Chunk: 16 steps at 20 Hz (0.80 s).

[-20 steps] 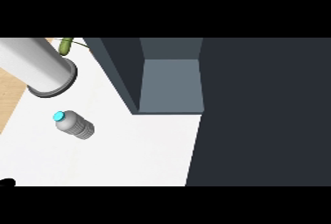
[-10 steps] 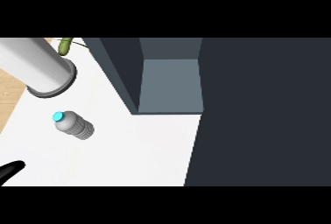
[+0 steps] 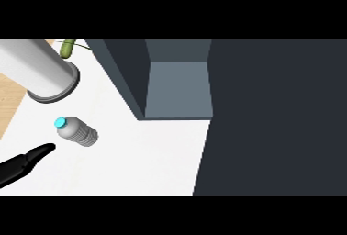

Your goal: Pick up the bottled water, place it into the cabinet and close the cabinet

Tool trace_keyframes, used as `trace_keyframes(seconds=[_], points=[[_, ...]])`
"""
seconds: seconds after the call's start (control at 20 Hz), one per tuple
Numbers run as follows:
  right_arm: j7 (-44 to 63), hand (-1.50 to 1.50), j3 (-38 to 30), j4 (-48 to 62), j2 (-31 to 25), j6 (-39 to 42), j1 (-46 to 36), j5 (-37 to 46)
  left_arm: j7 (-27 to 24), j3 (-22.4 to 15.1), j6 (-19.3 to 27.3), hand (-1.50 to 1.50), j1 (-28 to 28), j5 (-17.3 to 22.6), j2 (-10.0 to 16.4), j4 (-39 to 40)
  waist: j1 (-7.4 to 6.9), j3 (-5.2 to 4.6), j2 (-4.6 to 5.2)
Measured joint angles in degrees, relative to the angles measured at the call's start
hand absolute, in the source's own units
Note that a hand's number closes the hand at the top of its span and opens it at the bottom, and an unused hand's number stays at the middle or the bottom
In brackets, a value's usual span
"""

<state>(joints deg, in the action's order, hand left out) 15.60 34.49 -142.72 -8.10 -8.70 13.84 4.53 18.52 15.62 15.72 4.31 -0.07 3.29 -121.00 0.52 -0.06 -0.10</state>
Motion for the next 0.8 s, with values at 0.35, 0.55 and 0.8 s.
trace_keyframes(seconds=[0.35,0.55,0.8], points=[[-0.07,-1.5,1.04,0.19,-1.14,-1.79,-0.74,0.26,-8.4,2.38,-0.56,-1.5,-1.7,0.93,-0.15,11.28,-0.02,0.0,0.01],[0.82,-1.5,1.69,-0.11,-2.02,-2.9,-1.4,0.51,-11.99,2.47,-1.5,-1.5,-1.77,1.27,-0.41,16.21,0.0,-0.01,-0.01],[0.92,-1.5,3.54,0.24,-2.35,-4.85,-2.06,1.01,-17.69,3.07,-2.21,-1.5,-3.67,1.54,-0.44,24.95,0.11,-0.01,-0.01]])
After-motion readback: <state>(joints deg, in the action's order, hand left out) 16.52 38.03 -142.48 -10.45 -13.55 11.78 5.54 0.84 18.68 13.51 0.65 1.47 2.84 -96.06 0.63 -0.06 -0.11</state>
